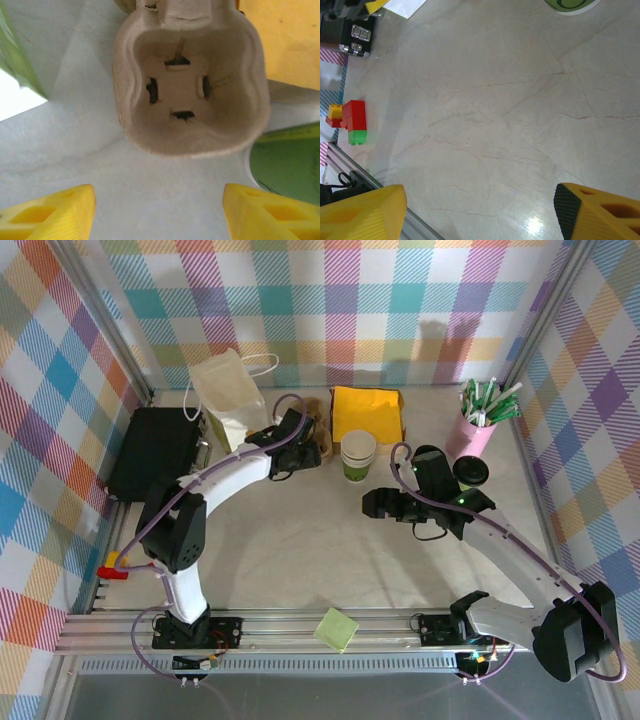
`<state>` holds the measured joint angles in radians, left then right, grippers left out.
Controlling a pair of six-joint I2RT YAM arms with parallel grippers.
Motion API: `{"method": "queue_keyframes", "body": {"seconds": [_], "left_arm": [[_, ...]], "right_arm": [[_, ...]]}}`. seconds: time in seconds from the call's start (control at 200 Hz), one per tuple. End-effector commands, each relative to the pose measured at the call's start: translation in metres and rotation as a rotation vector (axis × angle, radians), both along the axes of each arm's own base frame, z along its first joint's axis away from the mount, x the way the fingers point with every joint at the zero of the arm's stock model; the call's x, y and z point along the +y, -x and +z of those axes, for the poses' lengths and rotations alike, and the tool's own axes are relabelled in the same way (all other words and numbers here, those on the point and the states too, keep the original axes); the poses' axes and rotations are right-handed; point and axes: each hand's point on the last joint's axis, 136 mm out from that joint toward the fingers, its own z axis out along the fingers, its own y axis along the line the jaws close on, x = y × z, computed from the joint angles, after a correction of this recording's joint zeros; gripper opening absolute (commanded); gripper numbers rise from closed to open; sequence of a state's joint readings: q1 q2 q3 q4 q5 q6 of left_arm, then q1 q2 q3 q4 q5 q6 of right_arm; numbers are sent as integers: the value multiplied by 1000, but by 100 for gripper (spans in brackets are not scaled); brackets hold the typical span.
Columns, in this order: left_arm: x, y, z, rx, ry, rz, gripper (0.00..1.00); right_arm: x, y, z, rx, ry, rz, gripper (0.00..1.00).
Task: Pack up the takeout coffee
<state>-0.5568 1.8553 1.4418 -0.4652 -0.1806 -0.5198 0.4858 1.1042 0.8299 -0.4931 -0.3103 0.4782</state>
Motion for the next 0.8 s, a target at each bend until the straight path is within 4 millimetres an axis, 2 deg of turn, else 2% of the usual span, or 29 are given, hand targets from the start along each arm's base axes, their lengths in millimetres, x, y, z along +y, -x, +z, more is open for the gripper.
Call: {"method": "queue_keyframes", "body": {"seconds": [0.0, 0.14, 0.405, 0.795], "left_arm": [[5, -16, 0, -10, -15, 48, 66], [4, -26, -9, -4, -34, 54, 59], [7, -37, -19, 2, -41, 72, 54], [8, -48, -24, 4, -28, 82, 48]], "right_arm": [[-1, 1, -4, -26, 21, 21, 78], [-3, 2, -7, -23, 31, 22, 78], [-2, 1, -9, -17, 38, 24, 78], [-2, 0, -12, -5, 46, 23, 78]]}}
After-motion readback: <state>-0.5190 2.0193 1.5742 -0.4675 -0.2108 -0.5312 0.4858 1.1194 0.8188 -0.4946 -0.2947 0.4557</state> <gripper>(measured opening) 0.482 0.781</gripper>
